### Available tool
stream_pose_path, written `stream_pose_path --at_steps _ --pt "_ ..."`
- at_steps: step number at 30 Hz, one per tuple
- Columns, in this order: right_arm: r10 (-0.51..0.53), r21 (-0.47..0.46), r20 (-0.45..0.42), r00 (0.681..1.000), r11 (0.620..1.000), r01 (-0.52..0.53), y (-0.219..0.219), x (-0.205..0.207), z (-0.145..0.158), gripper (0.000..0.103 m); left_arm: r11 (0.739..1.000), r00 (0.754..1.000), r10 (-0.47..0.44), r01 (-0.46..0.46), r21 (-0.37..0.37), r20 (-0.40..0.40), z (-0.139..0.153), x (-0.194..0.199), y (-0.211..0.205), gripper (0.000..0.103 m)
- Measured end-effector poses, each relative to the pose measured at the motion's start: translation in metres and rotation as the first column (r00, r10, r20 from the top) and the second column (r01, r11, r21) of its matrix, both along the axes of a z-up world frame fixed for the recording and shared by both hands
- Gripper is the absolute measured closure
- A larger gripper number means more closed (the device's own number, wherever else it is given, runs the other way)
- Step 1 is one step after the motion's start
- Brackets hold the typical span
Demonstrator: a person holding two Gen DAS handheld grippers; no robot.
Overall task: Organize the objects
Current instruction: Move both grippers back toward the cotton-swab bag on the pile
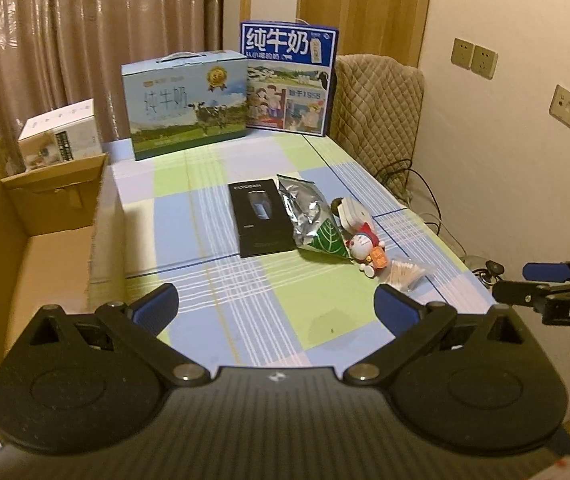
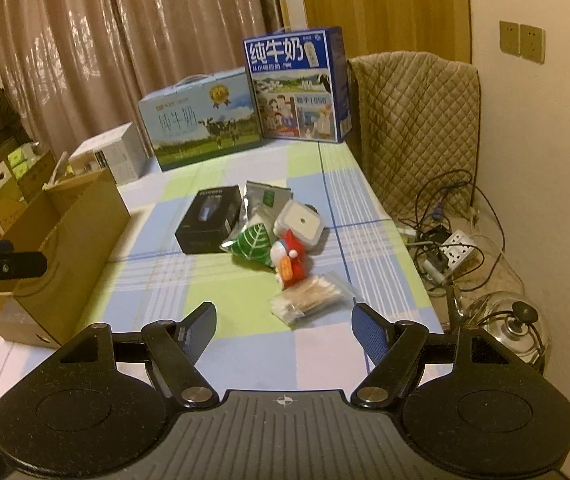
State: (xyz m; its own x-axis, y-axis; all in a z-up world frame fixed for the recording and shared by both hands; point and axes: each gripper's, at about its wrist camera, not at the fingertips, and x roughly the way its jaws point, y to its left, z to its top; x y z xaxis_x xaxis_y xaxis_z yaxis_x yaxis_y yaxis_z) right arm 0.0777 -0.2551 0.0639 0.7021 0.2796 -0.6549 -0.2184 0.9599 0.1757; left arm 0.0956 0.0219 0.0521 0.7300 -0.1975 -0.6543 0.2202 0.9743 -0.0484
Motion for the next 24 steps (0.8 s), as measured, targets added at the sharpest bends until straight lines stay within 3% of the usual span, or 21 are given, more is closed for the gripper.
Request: stream_pose_path --at_steps 12,24 --pt "0.025 0.045 -0.111 0.994 0.999 -0.021 0.001 0.053 -0.043 0.031 1.000 0.998 -0.015 0.015 0.000 -0.057 -0.035 0.040 -0.017 0.001" --pt "-0.015 0.088 -0.215 0.976 0.995 0.035 0.011 0.126 -0.098 0.032 1.000 0.995 -0.001 0.001 -0.004 -0.102 -0.076 0.087 -0.019 0.001"
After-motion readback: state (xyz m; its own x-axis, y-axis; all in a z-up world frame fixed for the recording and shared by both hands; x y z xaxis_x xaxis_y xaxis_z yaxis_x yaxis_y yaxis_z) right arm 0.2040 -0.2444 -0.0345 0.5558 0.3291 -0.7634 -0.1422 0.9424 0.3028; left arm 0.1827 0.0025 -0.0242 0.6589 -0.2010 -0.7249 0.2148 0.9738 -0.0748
